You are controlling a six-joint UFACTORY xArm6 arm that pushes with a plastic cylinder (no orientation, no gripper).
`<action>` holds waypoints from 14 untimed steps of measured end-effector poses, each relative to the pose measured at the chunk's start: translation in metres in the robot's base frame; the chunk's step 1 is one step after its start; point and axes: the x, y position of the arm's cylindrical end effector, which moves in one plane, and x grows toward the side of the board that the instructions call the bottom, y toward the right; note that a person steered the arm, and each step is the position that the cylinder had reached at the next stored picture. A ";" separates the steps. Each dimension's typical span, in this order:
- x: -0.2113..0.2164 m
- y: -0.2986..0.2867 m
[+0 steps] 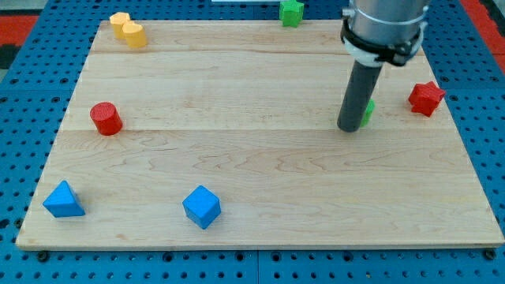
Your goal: Move green circle into green star
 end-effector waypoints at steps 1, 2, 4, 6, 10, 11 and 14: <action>-0.034 0.052; -0.009 0.066; -0.026 0.062; -0.033 0.051; -0.144 0.066; -0.156 0.056; -0.182 0.014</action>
